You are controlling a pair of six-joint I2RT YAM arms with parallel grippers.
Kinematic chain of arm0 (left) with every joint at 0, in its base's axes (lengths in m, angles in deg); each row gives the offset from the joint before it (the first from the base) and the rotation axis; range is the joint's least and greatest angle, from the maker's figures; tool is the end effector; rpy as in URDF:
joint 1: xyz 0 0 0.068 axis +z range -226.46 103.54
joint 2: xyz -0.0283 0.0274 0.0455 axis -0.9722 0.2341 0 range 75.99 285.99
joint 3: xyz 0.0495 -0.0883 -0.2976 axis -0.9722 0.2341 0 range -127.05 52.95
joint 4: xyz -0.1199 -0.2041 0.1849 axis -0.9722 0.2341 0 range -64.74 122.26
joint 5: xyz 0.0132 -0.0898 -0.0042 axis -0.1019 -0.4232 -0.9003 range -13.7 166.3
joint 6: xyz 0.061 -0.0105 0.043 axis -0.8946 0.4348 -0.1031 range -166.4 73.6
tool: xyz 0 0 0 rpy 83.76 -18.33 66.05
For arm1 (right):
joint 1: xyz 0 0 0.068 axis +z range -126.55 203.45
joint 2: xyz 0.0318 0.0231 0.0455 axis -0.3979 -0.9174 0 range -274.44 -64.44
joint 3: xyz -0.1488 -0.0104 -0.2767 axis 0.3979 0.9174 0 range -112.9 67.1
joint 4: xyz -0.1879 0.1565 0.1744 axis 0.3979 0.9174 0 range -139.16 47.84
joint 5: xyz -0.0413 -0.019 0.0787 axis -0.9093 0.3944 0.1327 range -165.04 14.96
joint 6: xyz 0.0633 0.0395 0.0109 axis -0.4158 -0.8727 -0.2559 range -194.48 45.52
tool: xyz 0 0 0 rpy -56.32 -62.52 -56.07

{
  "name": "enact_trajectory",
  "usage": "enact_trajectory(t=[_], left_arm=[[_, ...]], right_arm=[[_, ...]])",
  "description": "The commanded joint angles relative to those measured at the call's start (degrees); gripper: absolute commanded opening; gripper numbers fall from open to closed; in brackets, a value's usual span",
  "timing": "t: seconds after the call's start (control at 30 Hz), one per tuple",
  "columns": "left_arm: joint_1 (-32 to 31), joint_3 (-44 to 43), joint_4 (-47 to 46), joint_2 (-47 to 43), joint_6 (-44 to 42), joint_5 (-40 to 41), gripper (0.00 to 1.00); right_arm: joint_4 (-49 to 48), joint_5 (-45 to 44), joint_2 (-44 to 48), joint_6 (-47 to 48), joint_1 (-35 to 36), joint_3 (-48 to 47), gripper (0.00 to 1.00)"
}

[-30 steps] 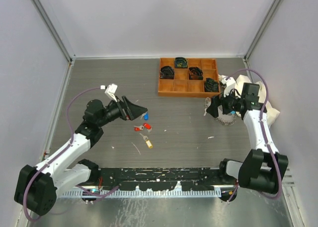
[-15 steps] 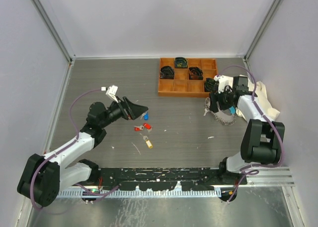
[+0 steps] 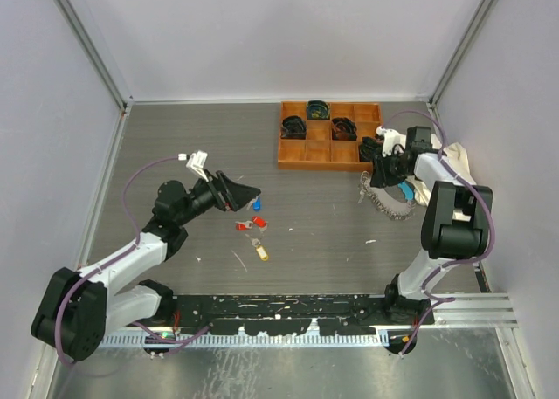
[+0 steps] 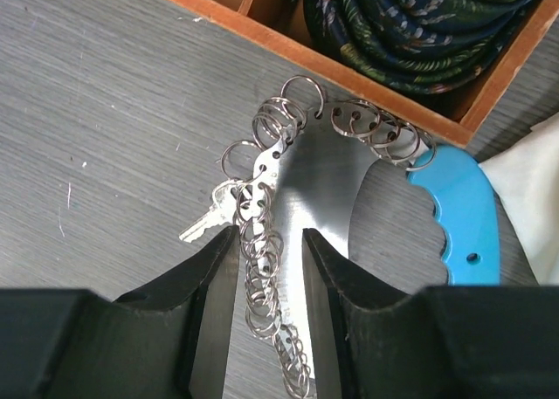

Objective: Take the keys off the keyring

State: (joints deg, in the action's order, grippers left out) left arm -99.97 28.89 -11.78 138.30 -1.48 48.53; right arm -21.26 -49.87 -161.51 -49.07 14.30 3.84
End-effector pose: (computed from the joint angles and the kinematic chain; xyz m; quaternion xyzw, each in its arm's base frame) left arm 0.2354 -0.1346 0.2522 0.0360 0.7128 -0.5237 0.4652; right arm 0.3905 -0.0355 0.1927 -0.1866 0.9293 0.1309 0.2905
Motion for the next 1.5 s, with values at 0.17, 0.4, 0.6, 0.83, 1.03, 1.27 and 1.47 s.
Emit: enact_trajectory(t=[0.17, 0.4, 0.6, 0.83, 1.03, 1.27, 1.47], left_arm=[[0.0, -0.1, -4.1, 0.3, -1.6, -0.1, 0.99], [-0.1, -0.3, -4.1, 0.9, -1.6, -0.3, 0.99], [0.0, -0.4, -4.3, 1.1, -1.6, -0.5, 0.99], [0.0, -0.5, -4.4, 1.0, -1.3, -0.9, 0.99], [-0.1, -0.4, -4.4, 0.9, -1.2, -1.0, 0.99], [0.0, -0.5, -4.5, 0.6, -0.9, -1.3, 0.98], [-0.1, -0.5, -5.6, 0.5, -0.9, -2.9, 0.98]], right_arm=[[0.4, 3.5, -4.7, -1.7, -0.6, -4.4, 0.39], [0.7, 4.8, -7.1, -2.4, -0.6, -5.3, 0.38], [1.2, 5.6, -8.1, -2.7, -0.3, -5.5, 0.35], [1.5, 5.2, -9.1, -3.0, 0.1, -5.7, 0.33], [1.6, 5.4, -9.6, -3.4, 0.4, -5.8, 0.26], [1.9, 7.8, -8.4, -4.2, 0.4, -5.8, 0.14], [2.1, 10.9, -6.3, -5.3, 0.3, -5.4, 0.01]])
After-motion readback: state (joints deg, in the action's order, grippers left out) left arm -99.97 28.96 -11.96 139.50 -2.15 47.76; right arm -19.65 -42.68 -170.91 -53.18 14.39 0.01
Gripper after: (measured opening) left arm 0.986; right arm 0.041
